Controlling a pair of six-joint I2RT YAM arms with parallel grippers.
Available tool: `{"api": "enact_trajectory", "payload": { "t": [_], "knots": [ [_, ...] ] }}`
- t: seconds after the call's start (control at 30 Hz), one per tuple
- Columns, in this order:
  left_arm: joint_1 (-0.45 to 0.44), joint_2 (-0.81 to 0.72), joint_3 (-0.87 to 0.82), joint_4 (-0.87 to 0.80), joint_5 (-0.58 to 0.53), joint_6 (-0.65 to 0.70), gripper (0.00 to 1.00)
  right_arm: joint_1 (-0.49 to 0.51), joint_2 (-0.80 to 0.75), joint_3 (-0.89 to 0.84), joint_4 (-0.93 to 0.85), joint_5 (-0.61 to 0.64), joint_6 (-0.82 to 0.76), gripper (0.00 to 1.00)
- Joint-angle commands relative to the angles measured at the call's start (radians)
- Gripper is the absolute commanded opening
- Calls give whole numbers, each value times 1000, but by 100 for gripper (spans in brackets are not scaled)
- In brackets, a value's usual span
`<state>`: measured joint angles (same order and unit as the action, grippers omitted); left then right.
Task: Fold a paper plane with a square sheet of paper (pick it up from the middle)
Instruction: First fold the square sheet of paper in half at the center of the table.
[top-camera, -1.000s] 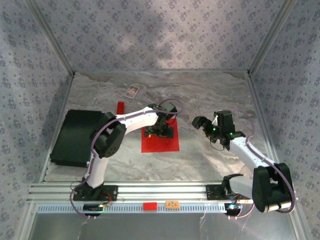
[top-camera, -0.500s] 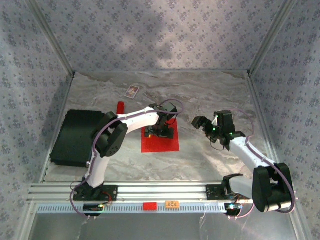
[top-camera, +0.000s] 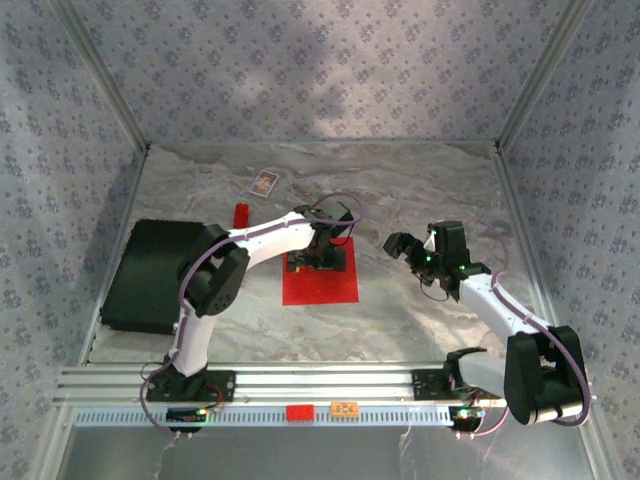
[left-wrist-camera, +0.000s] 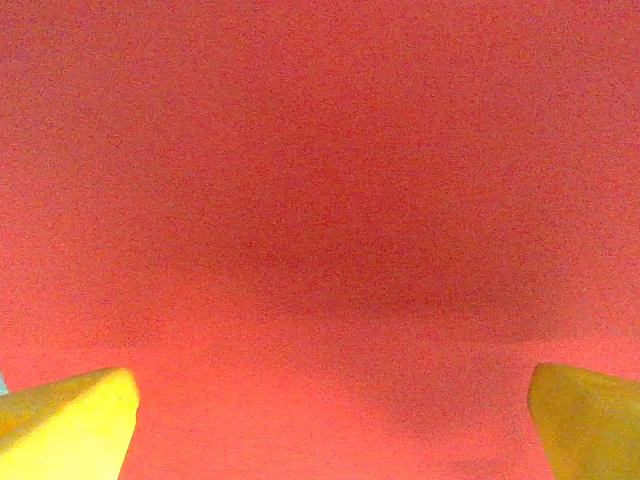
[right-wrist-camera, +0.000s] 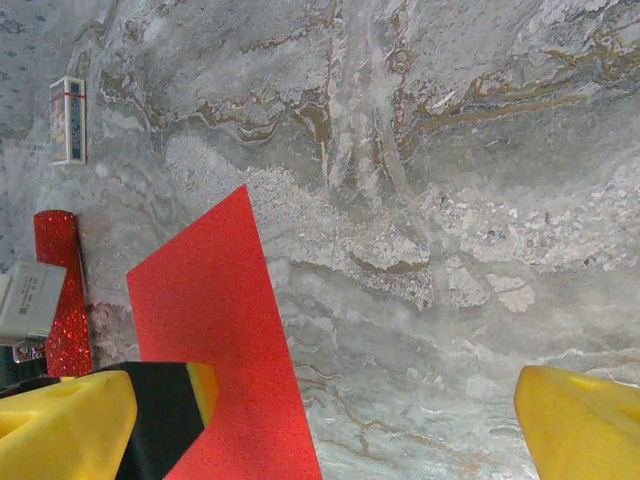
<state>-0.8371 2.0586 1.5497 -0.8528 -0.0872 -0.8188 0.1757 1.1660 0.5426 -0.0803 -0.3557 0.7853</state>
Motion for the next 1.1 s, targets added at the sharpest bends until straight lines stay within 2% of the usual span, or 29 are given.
{"api": "enact_trajectory", "payload": {
  "t": [0.0, 0.7, 1.07],
  "knots": [
    [8, -22, 5, -20, -23, -39, 99, 6, 10, 27, -19, -3, -16, 99],
    [3, 79, 93, -41, -8, -83, 100, 6, 21, 26, -11, -6, -17, 99],
    [-3, 144, 79, -45, 5, -85, 100, 2, 21, 26, -16, -3, -19, 99]
  ]
}}
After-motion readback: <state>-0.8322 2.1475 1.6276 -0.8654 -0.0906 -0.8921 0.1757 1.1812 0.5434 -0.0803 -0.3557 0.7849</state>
